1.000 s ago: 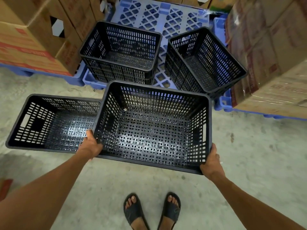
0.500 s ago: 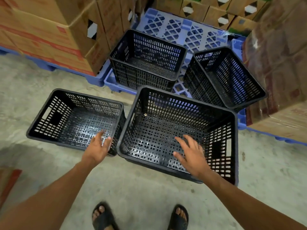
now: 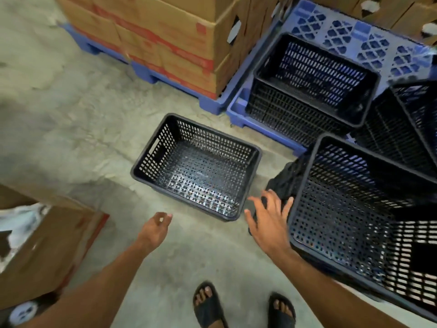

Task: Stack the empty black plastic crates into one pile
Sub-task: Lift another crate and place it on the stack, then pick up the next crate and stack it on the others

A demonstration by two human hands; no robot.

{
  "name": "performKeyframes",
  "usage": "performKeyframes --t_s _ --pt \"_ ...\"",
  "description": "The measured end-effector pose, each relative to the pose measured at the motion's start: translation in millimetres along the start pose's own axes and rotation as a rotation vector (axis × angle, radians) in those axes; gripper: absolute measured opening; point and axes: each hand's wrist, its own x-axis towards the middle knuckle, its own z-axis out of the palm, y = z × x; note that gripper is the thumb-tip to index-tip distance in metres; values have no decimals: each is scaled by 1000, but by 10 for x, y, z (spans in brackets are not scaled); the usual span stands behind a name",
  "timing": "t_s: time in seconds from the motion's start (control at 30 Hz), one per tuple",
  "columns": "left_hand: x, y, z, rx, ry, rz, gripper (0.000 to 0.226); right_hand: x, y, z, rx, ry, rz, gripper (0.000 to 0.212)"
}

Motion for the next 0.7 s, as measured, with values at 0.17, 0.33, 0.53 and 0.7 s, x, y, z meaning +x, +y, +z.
performKeyframes --t_s 0.17,0.33,0.53,0.7 --pt "308 -77 -252 -33 9 -63 36 242 -216 195 -18 -81 -108 37" --pt "718 45 -263 36 -36 -89 37 658 -224 433 37 -215 -2 44" --pt "1612 24 -337 -61 -46 -252 57 1297 -95 944 349 -387 541 63" --pt "2153 120 -383 -214 74 -300 77 1612 240 1429 534 -405 834 99"
